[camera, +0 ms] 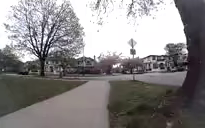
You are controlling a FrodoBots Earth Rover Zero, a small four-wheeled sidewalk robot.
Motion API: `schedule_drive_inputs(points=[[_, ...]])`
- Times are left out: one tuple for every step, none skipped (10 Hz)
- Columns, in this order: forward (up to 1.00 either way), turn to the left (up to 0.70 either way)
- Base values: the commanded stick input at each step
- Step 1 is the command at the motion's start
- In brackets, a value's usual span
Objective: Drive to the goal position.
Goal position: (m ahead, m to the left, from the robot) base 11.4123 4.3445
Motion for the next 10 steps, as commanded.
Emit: schedule_drive_inputs(points=[[0.85,0.0],[0.74,0.1],[0.0,0.8],[0.0,0.84],[0.0,0.56],[0.0,0.1],[0.0,0.0],[0.0,0.0],[0.0,0.0],[0.0,0.0]])
